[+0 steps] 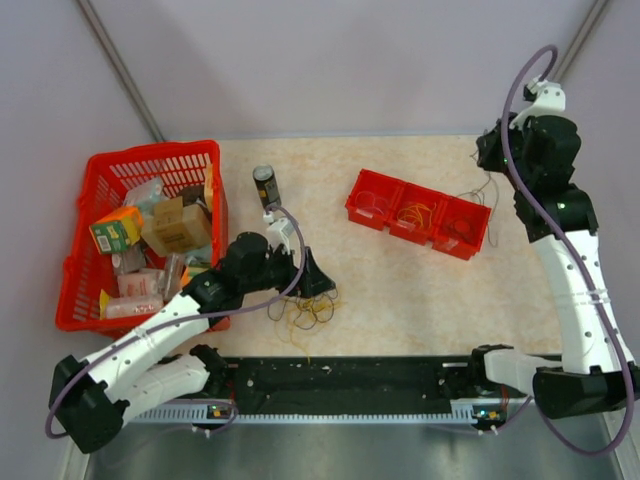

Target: Untangle the cables

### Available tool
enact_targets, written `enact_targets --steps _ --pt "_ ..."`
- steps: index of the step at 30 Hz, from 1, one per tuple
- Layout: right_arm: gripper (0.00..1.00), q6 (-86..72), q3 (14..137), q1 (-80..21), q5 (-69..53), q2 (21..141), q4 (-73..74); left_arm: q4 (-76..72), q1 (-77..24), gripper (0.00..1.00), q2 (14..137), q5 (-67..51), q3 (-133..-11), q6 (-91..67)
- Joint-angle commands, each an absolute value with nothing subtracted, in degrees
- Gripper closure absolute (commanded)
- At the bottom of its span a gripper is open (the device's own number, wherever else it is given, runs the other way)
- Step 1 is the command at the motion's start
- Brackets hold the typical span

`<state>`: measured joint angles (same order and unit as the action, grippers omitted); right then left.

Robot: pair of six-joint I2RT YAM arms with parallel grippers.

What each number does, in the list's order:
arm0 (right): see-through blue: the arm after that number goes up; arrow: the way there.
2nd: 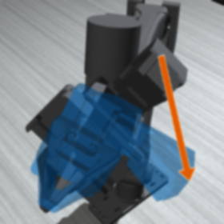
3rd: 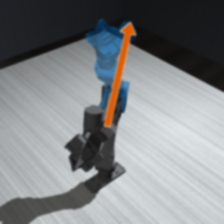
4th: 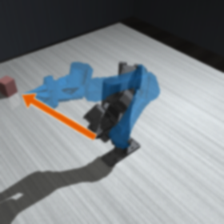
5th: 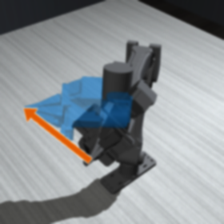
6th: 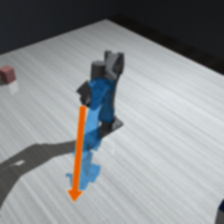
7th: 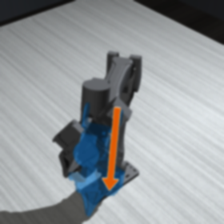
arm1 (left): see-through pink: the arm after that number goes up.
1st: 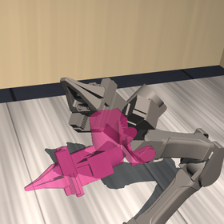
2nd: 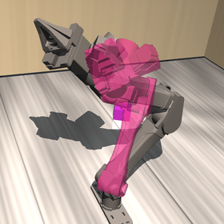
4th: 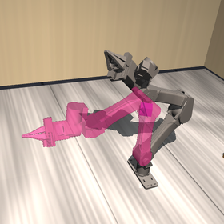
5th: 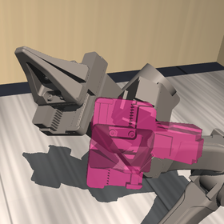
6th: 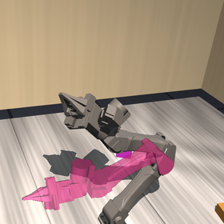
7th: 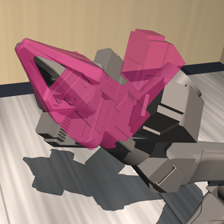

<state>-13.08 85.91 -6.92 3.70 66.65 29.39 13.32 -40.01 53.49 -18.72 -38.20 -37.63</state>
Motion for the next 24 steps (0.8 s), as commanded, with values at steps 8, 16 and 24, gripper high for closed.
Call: enact_targets --steps 8,16,24 --pt "1.0 -13.1 90.9 -5.8 2.7 65.1 26.4 12.5 -39.9 0.11 49.7 -20.4 -43.6 -33.8" --pt "1.0 -12.4 95.7 -5.8 3.2 67.4 27.2 12.2 -39.9 0.11 49.2 -20.2 -43.7 -34.3" --pt "1.0 -12.1 94.5 -5.6 4.1 69.8 26.3 13.4 -39.9 0.11 48.3 -19.5 -43.8 -33.8"
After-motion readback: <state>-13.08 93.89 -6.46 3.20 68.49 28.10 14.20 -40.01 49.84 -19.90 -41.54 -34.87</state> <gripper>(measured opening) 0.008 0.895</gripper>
